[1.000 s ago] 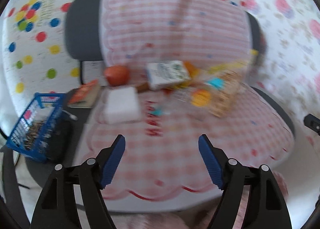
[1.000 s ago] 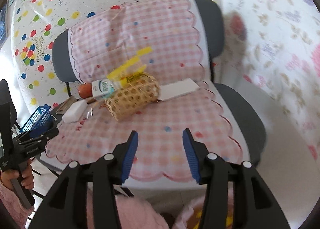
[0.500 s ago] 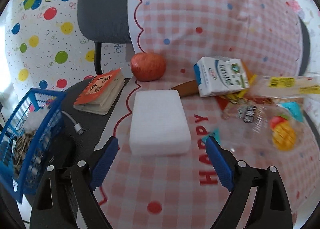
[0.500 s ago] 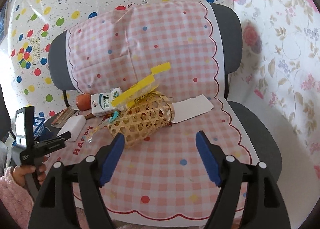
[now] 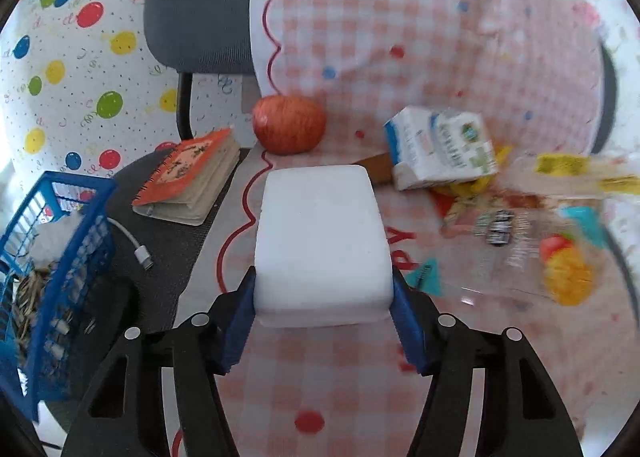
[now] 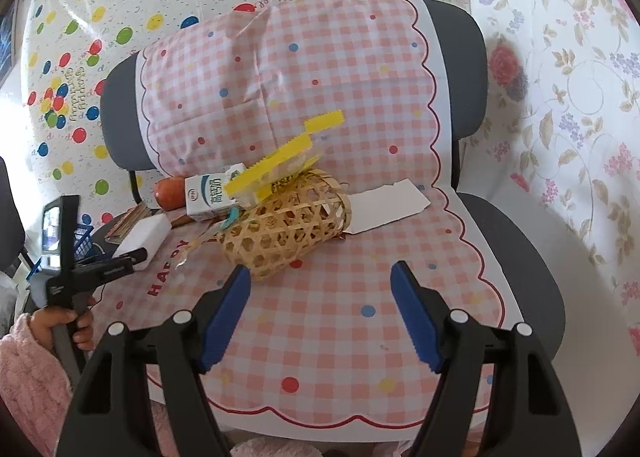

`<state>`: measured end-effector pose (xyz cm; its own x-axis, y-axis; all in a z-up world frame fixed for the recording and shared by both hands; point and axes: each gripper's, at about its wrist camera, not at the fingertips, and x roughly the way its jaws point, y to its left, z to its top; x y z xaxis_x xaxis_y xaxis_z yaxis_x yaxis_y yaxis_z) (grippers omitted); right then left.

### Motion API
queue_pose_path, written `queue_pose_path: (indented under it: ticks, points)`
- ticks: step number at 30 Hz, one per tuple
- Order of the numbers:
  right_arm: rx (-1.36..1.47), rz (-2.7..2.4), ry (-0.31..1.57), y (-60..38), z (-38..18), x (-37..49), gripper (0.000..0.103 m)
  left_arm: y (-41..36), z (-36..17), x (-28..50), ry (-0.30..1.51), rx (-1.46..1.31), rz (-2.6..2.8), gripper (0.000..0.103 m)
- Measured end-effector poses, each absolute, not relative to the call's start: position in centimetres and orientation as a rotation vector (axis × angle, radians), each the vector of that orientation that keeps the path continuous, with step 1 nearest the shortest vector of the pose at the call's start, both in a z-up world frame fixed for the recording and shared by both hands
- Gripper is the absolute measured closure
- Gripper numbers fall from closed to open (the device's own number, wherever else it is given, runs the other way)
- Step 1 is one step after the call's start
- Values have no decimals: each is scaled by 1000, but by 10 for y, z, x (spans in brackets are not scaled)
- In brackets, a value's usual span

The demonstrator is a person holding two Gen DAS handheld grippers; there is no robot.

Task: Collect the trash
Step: 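Move the left gripper back to the seat and grasp the white foam block, then lift the foam block with the left gripper while the right gripper grasps the yellow wrapper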

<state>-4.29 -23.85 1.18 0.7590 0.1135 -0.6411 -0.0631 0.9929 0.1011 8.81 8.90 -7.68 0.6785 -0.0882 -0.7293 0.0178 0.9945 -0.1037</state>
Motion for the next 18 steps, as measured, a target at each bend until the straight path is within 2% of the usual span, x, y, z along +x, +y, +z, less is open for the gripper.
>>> queue_pose_path:
  ticks: [3, 8, 12, 15, 18]
  points:
    - [75, 119, 694, -234, 17, -42, 33, 90, -55, 60, 775, -103, -84, 41]
    - [75, 148, 651, -223, 34, -29, 51, 85, -25, 25, 718, -86, -109, 40]
    - [96, 149, 648, -218, 43, -4, 51, 80, -13, 18, 700, -79, -130, 40]
    - [145, 138, 676, -220, 40, 20, 45, 76, -10, 18, 694, -73, -135, 39]
    - [223, 125, 718, -226, 31, 47, 45, 73, -12, 21, 703, -74, -143, 39]
